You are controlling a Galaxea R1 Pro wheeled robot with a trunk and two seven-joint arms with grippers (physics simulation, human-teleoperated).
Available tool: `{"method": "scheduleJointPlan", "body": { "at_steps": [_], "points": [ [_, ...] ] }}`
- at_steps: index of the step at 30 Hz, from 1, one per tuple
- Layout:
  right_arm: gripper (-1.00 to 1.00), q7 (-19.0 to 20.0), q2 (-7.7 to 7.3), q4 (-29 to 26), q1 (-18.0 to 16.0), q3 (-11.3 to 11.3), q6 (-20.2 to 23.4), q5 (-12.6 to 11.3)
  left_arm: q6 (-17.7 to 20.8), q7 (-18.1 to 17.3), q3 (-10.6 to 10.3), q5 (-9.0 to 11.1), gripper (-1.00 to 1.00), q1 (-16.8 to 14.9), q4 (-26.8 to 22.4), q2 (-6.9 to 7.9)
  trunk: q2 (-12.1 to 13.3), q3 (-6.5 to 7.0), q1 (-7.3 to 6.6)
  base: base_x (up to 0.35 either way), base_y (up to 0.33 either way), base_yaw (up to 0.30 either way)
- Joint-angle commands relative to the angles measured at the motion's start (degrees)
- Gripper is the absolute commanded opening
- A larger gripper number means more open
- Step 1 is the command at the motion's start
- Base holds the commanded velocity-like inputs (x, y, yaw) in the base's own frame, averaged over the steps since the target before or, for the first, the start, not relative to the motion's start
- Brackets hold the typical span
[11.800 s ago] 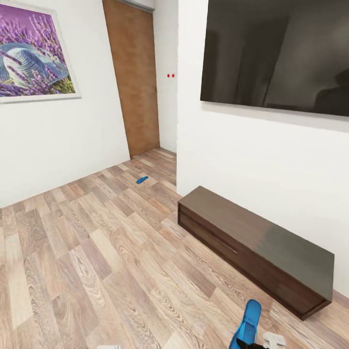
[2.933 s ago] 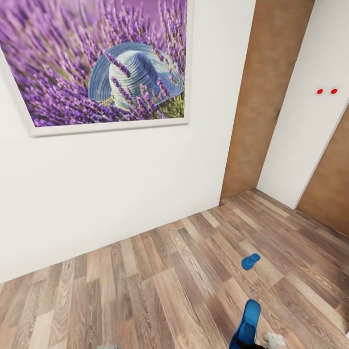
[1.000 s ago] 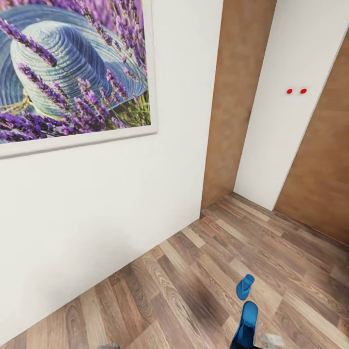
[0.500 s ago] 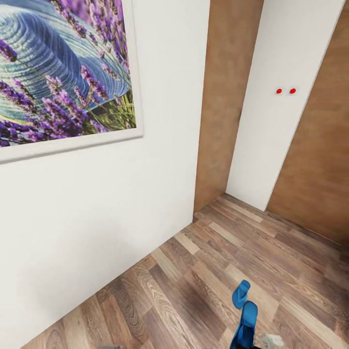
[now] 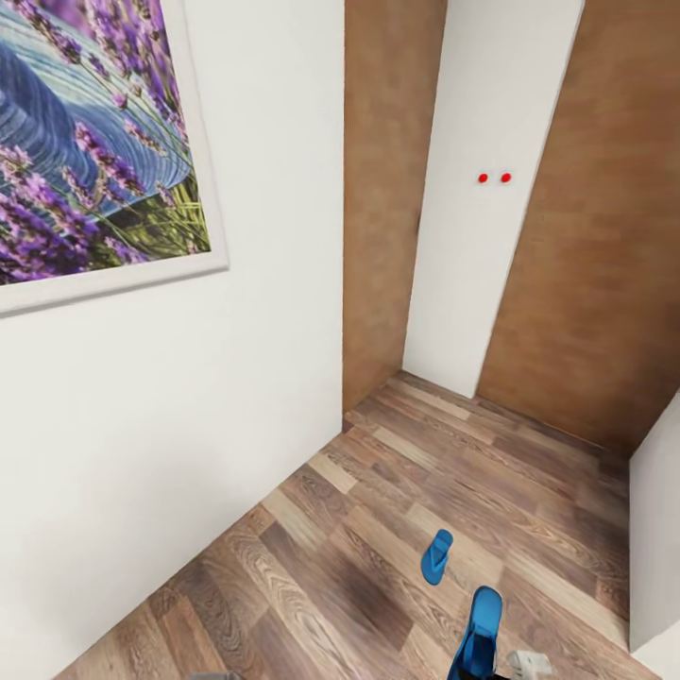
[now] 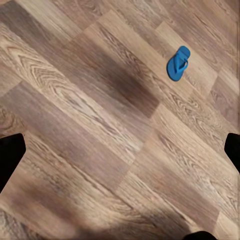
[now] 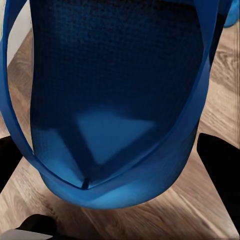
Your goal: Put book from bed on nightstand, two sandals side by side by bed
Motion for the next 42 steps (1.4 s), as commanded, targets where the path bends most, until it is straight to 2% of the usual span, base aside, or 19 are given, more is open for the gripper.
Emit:
{"method": "scheduleJointPlan", "body": {
  "at_steps": [1, 10, 16, 42],
  "points": [
    [-1.00, 0.25, 0.01, 0.27, -0.12, 0.43, -0.41, -0.46, -0.03, -0.46, 0.42, -0.08, 1.00, -0.03, -0.01, -0.07, -0.04, -0.06, 0.00, 0.000, 0.000, -0.284],
    [-1.00, 0.25, 0.01, 0.27, -0.12, 0.43, -0.41, -0.46, -0.03, -0.46, 0.42, -0.08, 1.00, -0.03, 0.02, -0.07, -0.04, -0.06, 0.00, 0.000, 0.000, -0.263],
    [-1.00, 0.25, 0.00, 0.27, -0.12, 0.43, -0.41, -0.46, -0.08, -0.53, 0.42, -0.08, 1.00, -0.03, -0.03, -0.07, -0.04, -0.06, 0.00, 0.027, 0.000, -0.085],
    [-1.00, 0.21, -0.01, 0.29, -0.12, 0.43, -0.41, -0.46, -0.29, -0.55, 0.42, -0.08, 1.00, -0.03, 0.00, -0.07, -0.04, -0.06, 0.00, 0.306, 0.000, -0.009]
  ]
}}
